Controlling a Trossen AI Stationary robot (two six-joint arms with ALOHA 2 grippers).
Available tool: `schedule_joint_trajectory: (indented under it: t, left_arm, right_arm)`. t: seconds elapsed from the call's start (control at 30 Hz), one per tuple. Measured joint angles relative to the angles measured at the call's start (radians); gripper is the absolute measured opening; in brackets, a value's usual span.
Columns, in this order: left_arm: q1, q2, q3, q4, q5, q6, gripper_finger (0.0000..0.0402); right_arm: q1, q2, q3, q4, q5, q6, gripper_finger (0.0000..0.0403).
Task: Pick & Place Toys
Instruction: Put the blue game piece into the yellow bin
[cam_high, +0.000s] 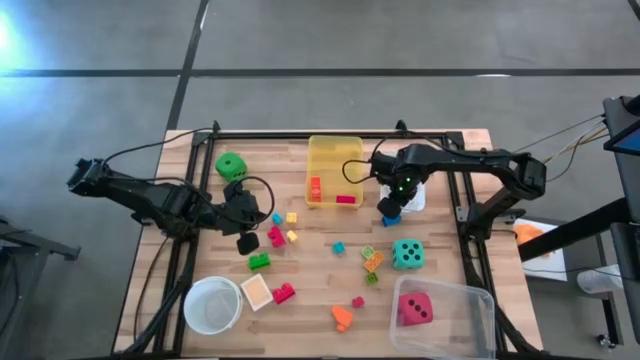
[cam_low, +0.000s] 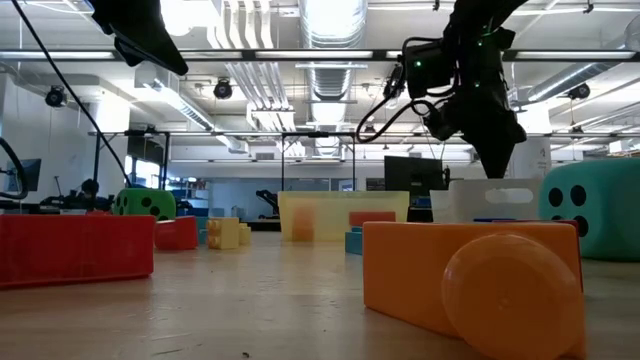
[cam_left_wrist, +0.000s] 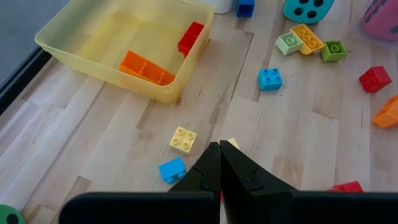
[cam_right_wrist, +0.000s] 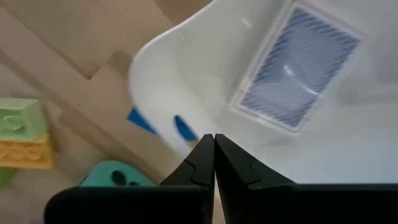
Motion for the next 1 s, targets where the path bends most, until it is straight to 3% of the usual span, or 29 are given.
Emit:
schedule_joint_trajectory:
  t: [0.37,1.0]
  left_arm:
    - [0.0,0.0,0.0,0.0,0.0,0.0,0.0]
    - [0.0,0.0,0.0,0.0,0.0,0.0,0.0]
  right_arm:
    - [0.03,-0.027,0.064,-0.01,0.048,-0.034,0.0009]
    - [0.43,-0.042,0.187,0.03,0.034,-0.115,0.0009]
